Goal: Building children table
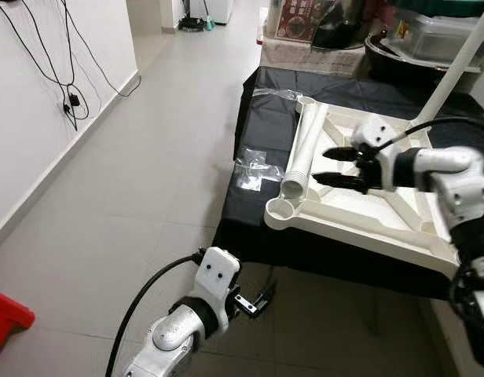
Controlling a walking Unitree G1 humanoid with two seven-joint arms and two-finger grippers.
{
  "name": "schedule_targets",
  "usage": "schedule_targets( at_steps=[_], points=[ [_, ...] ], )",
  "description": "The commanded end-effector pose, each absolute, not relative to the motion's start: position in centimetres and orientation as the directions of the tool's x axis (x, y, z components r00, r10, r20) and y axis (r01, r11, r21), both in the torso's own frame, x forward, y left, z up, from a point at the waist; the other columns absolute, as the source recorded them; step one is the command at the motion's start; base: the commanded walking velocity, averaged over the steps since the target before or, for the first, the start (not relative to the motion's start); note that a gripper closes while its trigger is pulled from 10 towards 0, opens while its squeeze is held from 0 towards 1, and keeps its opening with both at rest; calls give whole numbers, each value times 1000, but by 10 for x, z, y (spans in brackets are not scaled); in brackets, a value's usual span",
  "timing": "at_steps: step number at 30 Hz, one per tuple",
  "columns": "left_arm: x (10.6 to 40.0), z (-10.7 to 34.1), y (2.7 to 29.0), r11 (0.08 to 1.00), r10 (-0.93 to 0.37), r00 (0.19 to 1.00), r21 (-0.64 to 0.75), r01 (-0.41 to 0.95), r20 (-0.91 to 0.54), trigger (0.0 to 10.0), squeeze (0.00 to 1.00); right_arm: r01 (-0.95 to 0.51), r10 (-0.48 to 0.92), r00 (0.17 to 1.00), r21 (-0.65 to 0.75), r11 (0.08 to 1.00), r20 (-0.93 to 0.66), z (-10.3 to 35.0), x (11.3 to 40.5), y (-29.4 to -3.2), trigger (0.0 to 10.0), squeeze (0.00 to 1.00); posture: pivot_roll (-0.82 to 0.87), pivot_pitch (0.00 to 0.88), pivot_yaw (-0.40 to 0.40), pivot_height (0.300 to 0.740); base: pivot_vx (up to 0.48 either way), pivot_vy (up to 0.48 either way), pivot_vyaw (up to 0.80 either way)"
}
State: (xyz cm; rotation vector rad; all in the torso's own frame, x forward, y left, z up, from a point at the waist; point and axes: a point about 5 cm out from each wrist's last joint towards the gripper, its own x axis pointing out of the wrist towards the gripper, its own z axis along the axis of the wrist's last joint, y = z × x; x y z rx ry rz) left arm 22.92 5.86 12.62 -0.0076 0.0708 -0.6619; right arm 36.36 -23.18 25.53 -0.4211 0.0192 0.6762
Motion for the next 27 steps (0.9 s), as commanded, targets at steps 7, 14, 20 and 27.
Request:
schedule_targets(
  at_steps=[7,14,20,27],
  points=[
    [237,120,66,829,-558,826,-16,559,-82,10000,0,-243,248,963,-61,968,107,207,332,-226,10000,0,53,32,-78,740,0,0,0],
    [241,119,69,838,-545,835,-8,546,-82,10000,0,-127,123,981,13,992,151,184,306,-206,10000,0,58,25,-70,740,0,-397,0],
    [242,119,70,845,-535,841,-25,535,-83,10000,0,-96,89,985,38,995,146,177,302,-199,10000,0,58,29,-70,740,0,-446,0],
    [243,118,71,857,-515,853,-62,512,-78,10000,0,-93,83,987,69,993,140,182,302,-189,10000,0,55,33,-74,740,0,-127,0]
  ],
)
